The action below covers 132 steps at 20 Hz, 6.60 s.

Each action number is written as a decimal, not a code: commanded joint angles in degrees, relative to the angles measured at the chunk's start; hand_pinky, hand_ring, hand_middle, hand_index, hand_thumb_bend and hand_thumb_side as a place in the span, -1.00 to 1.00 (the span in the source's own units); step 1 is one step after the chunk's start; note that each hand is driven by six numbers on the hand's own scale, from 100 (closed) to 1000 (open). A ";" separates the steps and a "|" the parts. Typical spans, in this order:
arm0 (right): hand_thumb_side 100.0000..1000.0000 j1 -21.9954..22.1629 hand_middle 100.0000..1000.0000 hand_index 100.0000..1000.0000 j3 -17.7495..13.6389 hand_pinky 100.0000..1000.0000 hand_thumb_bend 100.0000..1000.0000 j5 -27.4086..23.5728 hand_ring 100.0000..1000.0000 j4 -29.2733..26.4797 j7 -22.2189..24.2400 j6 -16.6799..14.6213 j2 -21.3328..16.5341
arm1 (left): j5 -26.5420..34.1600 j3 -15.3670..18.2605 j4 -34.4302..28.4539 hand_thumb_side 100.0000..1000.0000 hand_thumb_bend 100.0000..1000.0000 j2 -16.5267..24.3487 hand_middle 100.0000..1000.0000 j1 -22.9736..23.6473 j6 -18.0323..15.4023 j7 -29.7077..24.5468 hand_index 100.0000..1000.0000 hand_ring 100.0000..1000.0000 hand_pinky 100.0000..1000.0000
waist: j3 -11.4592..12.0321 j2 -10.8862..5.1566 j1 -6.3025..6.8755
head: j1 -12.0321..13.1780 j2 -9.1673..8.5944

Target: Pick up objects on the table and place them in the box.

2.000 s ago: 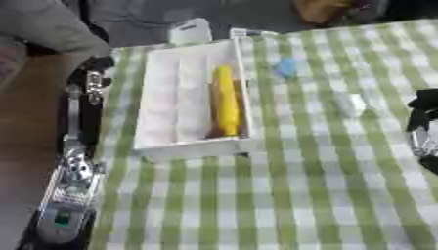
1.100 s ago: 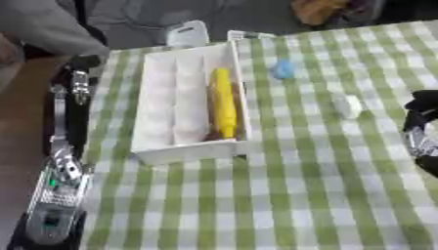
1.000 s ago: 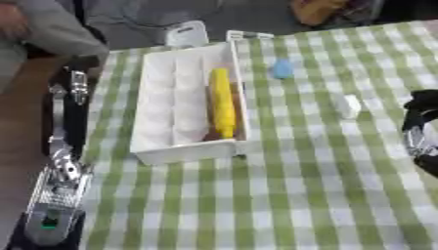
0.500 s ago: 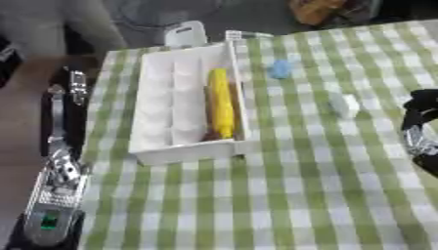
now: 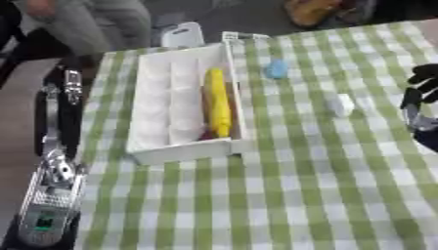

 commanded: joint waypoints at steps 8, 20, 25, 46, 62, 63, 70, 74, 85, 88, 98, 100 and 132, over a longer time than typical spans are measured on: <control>-0.32 -7.07 0.29 0.66 3.09 0.14 -1.00 3.00 0.22 3.99 5.79 3.67 -5.18 | 0.34 -1.11 -0.52 0.95 -0.88 1.25 0.24 -0.02 -0.28 -1.20 0.49 1.00 0.51 | 1.03 -2.45 -1.61 | 1.62 1.37; -0.25 -17.74 0.33 0.67 7.18 0.15 -1.00 6.30 0.19 22.96 5.26 1.97 -3.08 | 0.68 -2.15 -0.24 0.95 -0.89 0.95 0.24 0.20 -0.57 -2.28 0.49 1.00 0.50 | 3.10 -2.81 -1.52 | 0.07 2.19; -0.13 -20.08 0.37 0.69 7.98 0.16 -1.00 8.23 0.21 28.40 5.51 -0.05 -2.05 | 0.79 -2.37 -0.16 0.95 -0.89 0.91 0.23 0.15 -0.60 -2.61 0.49 1.00 0.50 | 3.74 -2.76 -1.40 | -0.57 2.23; 0.83 -24.19 0.55 0.78 8.23 0.29 -1.00 14.73 0.36 42.29 13.28 -8.04 -0.78 | 1.04 -3.04 -0.10 0.96 -0.90 0.83 0.24 -0.22 -0.64 -3.53 0.49 1.00 0.50 | 5.87 -2.18 -1.13 | -2.77 1.90; 0.38 -23.85 0.68 0.93 8.37 0.40 -0.73 18.33 0.48 44.00 15.85 -9.82 -0.45 | 1.17 -2.95 -0.15 0.96 -0.90 0.78 0.25 -0.24 -0.67 -3.44 0.49 1.00 0.50 | 6.42 -1.85 -1.20 | -3.09 1.96; 0.43 -23.86 0.68 0.93 8.32 0.40 -0.73 18.46 0.48 43.82 16.21 -9.84 -0.44 | 1.17 -2.94 -0.15 0.96 -0.90 0.77 0.25 -0.24 -0.67 -3.44 0.49 1.00 0.50 | 6.42 -1.83 -1.20 | -3.10 1.96; 0.52 -23.74 0.69 0.94 8.36 0.40 -0.69 19.82 0.48 43.35 16.61 -9.71 -0.39 | 1.19 -2.89 -0.18 0.96 -0.90 0.76 0.25 -0.29 -0.69 -3.44 0.49 1.00 0.50 | 6.49 -1.68 -1.17 | -3.18 1.95; 0.56 -23.67 0.69 0.94 8.33 0.40 -0.71 20.90 0.48 43.47 16.10 -9.42 -0.34 | 1.20 -2.89 -0.18 0.97 -0.90 0.72 0.25 -0.30 -0.71 -3.45 0.49 1.00 0.50 | 6.50 -1.62 -1.19 | -3.13 1.94; 0.66 -22.99 0.67 0.92 8.43 0.39 -0.68 24.24 0.47 44.61 15.33 -9.25 0.08 | 1.21 -2.83 -0.23 0.97 -0.90 0.68 0.26 -0.34 -0.74 -3.42 0.49 1.00 0.50 | 6.32 -1.58 -1.17 | -3.18 1.92; 0.70 -22.78 0.66 0.92 8.46 0.39 -0.68 24.67 0.47 45.05 15.49 -9.46 0.37 | 1.20 -2.82 -0.24 0.97 -0.90 0.66 0.26 -0.35 -0.75 -3.42 0.49 1.00 0.50 | 6.28 -1.57 -1.16 | -3.21 1.91; 0.79 -22.10 0.60 0.88 8.67 0.39 -0.76 24.52 0.46 45.66 15.99 -10.33 0.86 | 1.21 -2.76 -0.25 0.97 -0.90 0.63 0.26 -0.34 -0.77 -3.43 0.49 1.00 0.50 | 6.25 -1.63 -1.12 | -3.17 1.97; 0.75 -22.07 0.51 0.84 8.71 0.38 -0.76 24.47 0.44 45.67 16.00 -10.45 0.91 | 1.23 -2.75 -0.25 0.96 -0.90 0.64 0.26 -0.33 -0.77 -3.42 0.49 1.00 0.50 | 6.24 -1.66 -1.10 | -3.20 2.01; -0.54 -21.12 -0.22 0.41 9.42 0.13 -0.77 25.02 -0.05 31.86 12.28 -8.20 -1.25 | 1.30 -2.63 -0.18 0.97 -0.90 0.68 0.26 -0.09 -0.78 -3.36 0.49 1.00 0.50 | 5.54 -2.23 -1.16 | -3.45 2.14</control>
